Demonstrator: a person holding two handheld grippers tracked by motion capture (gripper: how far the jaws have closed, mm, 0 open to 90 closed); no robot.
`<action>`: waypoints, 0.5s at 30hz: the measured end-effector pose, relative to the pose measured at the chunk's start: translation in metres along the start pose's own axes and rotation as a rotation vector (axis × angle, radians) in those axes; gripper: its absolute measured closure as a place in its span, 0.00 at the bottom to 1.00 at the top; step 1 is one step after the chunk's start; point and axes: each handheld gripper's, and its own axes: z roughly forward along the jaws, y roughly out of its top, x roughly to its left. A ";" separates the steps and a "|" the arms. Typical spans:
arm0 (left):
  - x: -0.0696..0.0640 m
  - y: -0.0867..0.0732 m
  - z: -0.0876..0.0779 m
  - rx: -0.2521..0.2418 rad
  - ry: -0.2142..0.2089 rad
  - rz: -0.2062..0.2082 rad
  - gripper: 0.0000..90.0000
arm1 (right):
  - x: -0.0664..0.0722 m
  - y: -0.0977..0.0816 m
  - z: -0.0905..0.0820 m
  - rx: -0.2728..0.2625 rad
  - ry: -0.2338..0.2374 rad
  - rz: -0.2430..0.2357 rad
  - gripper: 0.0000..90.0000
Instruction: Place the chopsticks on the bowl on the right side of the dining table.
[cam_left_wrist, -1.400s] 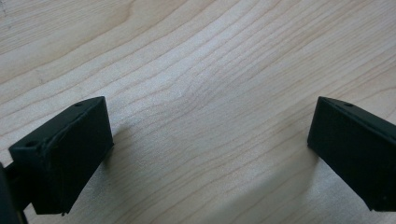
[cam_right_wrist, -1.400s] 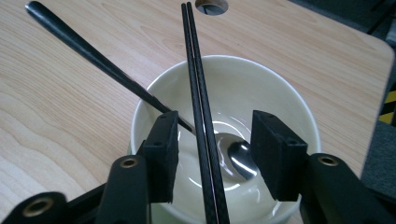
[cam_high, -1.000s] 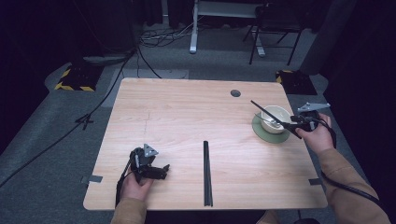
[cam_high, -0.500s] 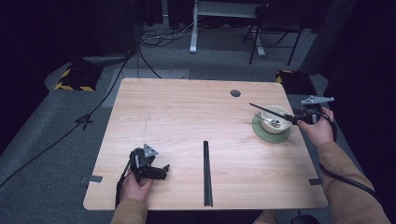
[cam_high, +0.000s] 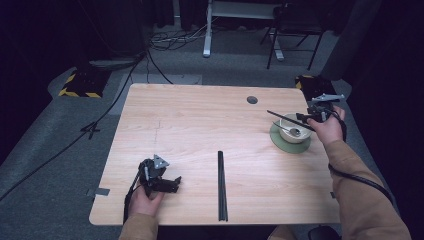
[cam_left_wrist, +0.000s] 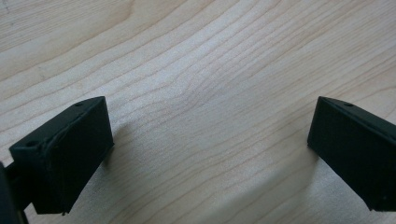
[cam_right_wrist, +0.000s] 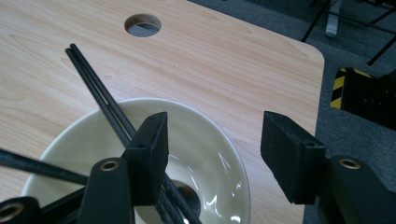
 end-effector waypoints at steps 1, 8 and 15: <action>0.000 0.000 0.000 0.000 -0.001 0.000 0.00 | 0.001 0.001 0.006 0.015 0.000 0.002 0.47; 0.000 0.000 0.000 -0.001 0.001 0.000 0.00 | 0.001 -0.001 0.014 0.034 0.033 0.006 0.46; 0.000 0.000 0.000 -0.002 0.003 0.003 0.00 | 0.002 -0.006 -0.004 -0.007 0.077 -0.010 0.45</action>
